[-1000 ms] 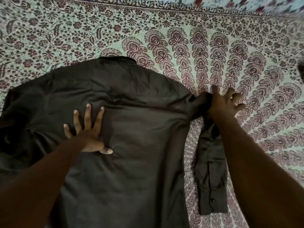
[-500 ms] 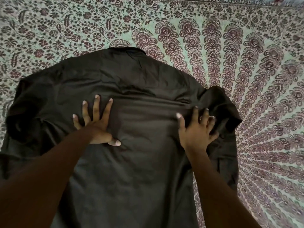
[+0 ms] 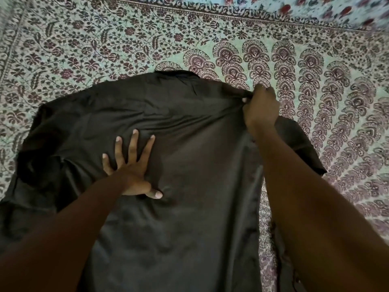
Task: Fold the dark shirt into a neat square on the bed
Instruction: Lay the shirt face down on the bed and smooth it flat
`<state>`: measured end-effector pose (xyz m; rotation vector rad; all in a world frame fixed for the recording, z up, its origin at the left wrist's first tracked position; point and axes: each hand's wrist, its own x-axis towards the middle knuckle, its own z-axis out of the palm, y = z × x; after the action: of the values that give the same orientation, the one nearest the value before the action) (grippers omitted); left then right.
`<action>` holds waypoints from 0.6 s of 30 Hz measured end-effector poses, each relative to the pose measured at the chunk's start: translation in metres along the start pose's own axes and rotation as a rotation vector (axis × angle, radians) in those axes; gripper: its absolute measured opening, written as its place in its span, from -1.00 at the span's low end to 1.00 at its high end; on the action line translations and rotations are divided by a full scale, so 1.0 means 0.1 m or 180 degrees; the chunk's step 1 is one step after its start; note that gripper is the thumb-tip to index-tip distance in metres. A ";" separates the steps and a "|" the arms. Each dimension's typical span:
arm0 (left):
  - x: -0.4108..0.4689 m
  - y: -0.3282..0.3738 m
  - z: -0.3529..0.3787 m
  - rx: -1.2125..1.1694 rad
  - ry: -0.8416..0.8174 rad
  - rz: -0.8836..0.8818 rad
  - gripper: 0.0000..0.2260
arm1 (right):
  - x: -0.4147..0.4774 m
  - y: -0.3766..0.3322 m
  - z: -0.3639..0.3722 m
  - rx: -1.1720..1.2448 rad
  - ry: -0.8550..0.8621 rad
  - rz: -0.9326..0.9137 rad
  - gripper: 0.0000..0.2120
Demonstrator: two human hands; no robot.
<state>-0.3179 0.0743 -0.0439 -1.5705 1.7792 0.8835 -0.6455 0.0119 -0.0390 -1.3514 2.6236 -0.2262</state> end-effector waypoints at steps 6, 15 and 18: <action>0.04 -0.05 0.02 -0.0050 0.0014 0.0080 0.44 | -0.53 -0.14 0.41 0.0013 0.0459 -0.0435 -0.50; 0.07 -0.10 0.10 -0.0087 0.0256 0.0181 0.43 | -1.46 0.45 0.80 -0.0389 -0.0150 -0.0570 -0.28; 0.07 -0.12 0.16 -0.0151 0.0440 0.0302 0.41 | -1.34 0.47 0.65 -0.0167 -0.0320 0.0345 -0.24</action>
<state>-0.3068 0.0820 -0.0605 -1.6233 1.9568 0.8859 -0.5917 0.1453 -0.0999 -1.1982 2.6256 -0.0729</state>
